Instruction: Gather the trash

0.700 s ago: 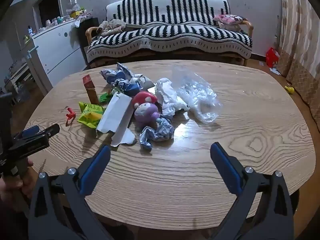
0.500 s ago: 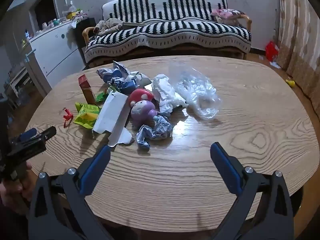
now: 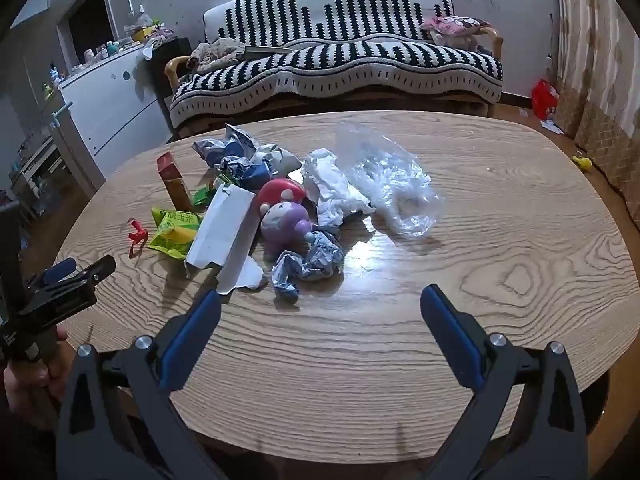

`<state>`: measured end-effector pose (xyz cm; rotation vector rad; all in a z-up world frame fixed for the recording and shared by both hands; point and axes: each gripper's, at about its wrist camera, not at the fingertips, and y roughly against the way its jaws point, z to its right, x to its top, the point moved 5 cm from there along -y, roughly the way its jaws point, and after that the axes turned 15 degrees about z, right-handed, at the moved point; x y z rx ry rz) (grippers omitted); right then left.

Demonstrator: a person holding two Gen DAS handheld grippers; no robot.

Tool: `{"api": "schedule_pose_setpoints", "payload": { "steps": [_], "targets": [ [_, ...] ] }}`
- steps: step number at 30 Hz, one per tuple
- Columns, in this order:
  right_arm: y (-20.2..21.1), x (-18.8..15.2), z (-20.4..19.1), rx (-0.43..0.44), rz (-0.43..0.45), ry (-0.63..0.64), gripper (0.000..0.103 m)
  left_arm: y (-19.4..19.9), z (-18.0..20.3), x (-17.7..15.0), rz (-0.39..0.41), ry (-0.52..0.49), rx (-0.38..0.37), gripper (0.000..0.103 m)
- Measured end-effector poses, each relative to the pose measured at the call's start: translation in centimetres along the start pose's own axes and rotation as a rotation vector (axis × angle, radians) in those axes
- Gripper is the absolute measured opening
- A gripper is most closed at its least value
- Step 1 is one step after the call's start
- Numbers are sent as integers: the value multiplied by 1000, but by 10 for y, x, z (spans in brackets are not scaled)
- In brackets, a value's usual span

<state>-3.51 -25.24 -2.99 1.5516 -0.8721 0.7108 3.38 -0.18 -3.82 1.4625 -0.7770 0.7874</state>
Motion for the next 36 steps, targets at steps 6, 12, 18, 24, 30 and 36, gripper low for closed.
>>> {"api": "schedule_pose_setpoints", "payload": {
  "steps": [6,12,18,24,30,36],
  "targets": [
    [-2,-2,3,-3,-7,-4,97,0,0,0,0,-1,0,97],
    [-2,-2,4,-3,-8,-6,97,0,0,-1,-2,-2,-2,97],
    [-2,-2,4,-3,-10,-3,97,0,0,0,-1,0,0,97],
    [-2,-2,4,-3,-10,-4,97,0,-1,-2,-2,0,-1,97],
    [-2,-2,5,-4,-10,-3,97,0,-1,-1,-2,0,0,97],
    [-2,-2,5,-5,-10,-2,97,0,-1,-2,-3,0,-1,97]
  ]
}}
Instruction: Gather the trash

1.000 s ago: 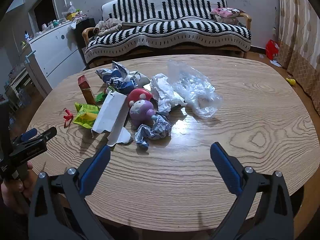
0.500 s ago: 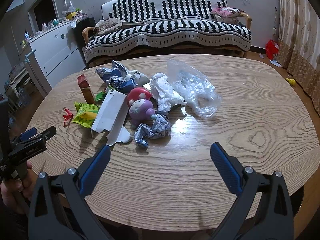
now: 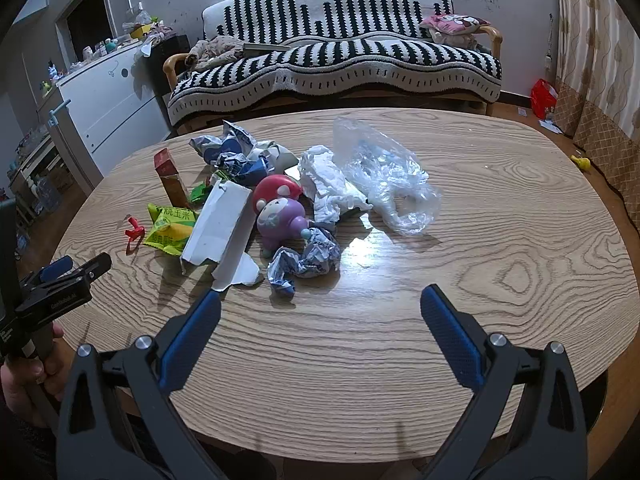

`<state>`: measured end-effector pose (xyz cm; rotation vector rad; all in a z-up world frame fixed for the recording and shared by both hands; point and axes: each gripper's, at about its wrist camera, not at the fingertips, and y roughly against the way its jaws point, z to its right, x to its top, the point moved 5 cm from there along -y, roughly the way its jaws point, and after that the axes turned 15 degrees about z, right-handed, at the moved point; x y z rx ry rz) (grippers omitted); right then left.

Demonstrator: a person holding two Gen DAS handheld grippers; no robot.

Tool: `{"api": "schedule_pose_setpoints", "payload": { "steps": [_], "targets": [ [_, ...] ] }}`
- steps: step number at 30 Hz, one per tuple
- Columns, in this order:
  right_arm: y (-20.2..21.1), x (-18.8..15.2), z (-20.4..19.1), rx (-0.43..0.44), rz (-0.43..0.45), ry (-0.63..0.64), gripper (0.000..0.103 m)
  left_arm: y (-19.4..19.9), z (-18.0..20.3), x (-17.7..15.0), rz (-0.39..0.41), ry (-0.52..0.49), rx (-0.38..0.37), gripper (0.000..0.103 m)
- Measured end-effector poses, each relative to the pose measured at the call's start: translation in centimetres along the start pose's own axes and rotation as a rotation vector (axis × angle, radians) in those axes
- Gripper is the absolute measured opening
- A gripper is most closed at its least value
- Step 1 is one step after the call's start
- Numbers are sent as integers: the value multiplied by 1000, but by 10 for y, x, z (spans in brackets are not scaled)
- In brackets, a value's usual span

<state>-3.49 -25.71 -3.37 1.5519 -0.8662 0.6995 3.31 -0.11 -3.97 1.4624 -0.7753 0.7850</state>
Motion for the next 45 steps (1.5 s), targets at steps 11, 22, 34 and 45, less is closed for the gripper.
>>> {"api": "schedule_pose_setpoints", "payload": {
  "steps": [11,22,34,45],
  "targets": [
    [-1,-1,1,-3,-1,0,97,0,0,0,-1,2,1,97],
    [-1,-1,1,-4,-2,2,97,-2,-2,-3,-13,10,5,97],
    [-25,-10,-5,-16,-54,37,97,-71,-27,-3,-156,28,-18,97],
    [-70,-14,2,-54,-120,15,97,-120,-28,2,-128,4,8,45]
  ]
}}
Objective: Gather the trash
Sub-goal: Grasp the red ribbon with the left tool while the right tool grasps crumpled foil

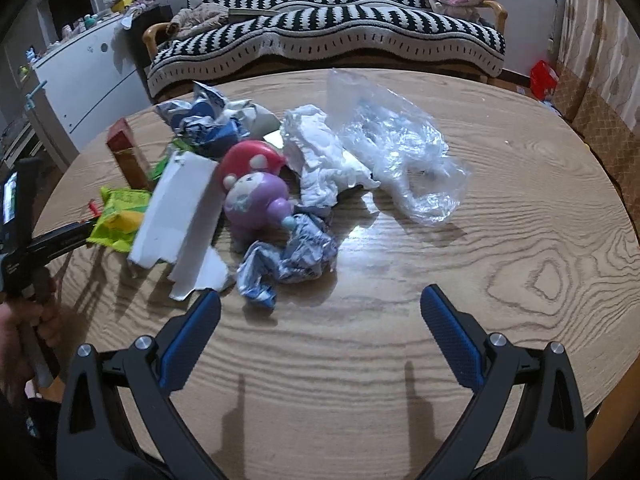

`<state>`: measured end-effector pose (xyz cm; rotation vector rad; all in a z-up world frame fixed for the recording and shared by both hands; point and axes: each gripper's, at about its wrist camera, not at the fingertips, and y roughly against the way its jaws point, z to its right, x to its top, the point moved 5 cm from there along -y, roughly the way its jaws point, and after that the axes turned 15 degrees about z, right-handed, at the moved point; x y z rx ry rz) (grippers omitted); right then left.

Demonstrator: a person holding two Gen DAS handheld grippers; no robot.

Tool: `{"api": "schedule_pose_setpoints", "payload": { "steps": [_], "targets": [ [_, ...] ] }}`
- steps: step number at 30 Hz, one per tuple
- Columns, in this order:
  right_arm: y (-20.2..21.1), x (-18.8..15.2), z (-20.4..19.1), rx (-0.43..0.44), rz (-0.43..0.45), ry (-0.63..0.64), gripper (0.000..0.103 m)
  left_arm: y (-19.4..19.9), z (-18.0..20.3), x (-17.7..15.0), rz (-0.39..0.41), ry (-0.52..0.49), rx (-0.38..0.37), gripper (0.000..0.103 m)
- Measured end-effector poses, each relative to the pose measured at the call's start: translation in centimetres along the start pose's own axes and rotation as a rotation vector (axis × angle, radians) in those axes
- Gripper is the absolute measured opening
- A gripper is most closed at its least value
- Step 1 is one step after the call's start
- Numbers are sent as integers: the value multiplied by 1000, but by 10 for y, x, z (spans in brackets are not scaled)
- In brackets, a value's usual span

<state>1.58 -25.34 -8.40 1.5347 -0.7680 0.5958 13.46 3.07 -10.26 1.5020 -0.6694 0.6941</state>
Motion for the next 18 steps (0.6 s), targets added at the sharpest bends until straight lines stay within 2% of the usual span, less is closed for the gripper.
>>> {"api": "schedule_pose_setpoints", "payload": {
  "steps": [1,6,12,13,15,16,18],
  "targets": [
    [-2,0,0,-3,-2,1,97,2,1,0,7,-9,-3,13],
    [-17,1,1,-12,-20,-7,97,10,5,-2,14,-42,-12,10],
    [-39,3,-10,14,-41,24,95,28,13,-2,24,-28,-42,10],
    [-44,2,-10,12,-49,29,88,30,15,-2,28,-25,-49,10],
    [-52,1,-9,28,-74,5,80,37,19,0,34,-17,-60,10],
    [-52,2,-10,31,-63,6,63,39,23,0,35,-16,-66,10],
    [-49,2,-11,48,-59,21,46,47,33,0,44,-25,-81,10]
  ]
}}
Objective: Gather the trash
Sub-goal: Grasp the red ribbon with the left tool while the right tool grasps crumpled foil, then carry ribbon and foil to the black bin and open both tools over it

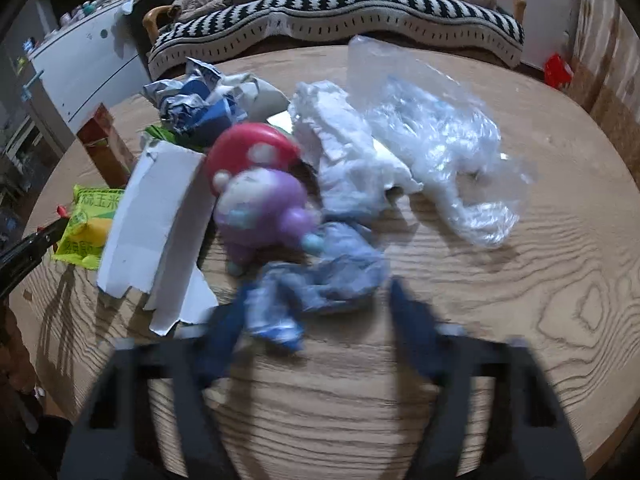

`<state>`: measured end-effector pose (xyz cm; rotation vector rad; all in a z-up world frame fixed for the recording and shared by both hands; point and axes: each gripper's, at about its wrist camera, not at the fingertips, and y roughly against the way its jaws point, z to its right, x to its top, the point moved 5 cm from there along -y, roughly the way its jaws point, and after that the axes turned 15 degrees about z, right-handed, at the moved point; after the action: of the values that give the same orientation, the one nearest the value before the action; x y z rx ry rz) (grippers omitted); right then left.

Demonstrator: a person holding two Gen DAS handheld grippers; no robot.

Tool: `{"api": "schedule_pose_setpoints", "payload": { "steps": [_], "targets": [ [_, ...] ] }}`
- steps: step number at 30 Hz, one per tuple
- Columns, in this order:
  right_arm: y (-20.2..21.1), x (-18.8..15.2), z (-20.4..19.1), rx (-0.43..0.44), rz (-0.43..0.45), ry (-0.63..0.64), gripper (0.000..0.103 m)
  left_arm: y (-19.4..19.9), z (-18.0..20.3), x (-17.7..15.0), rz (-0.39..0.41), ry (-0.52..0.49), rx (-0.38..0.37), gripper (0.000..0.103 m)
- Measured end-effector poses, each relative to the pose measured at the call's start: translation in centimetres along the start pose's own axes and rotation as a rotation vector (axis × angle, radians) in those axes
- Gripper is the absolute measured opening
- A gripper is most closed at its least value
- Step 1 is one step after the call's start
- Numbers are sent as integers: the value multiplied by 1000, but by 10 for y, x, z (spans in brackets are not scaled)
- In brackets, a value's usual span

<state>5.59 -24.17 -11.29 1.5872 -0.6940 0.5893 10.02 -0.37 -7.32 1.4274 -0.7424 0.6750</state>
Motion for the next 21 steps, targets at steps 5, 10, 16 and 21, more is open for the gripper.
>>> {"api": "schedule_pose_setpoints", "payload": {
  "steps": [5,10,16,21],
  "targets": [
    [22,-3,7,53,8,0,37,20,34,4,42,-45,-38,10],
    [70,-1,36,38,106,-22,36,44,79,9,88,-68,-109,10],
    [124,-3,108,18,195,-138,36,73,168,12,125,-126,-253,10],
    [147,-30,183,196,142,-401,37,90,252,7,115,-175,-384,10]
  ]
}}
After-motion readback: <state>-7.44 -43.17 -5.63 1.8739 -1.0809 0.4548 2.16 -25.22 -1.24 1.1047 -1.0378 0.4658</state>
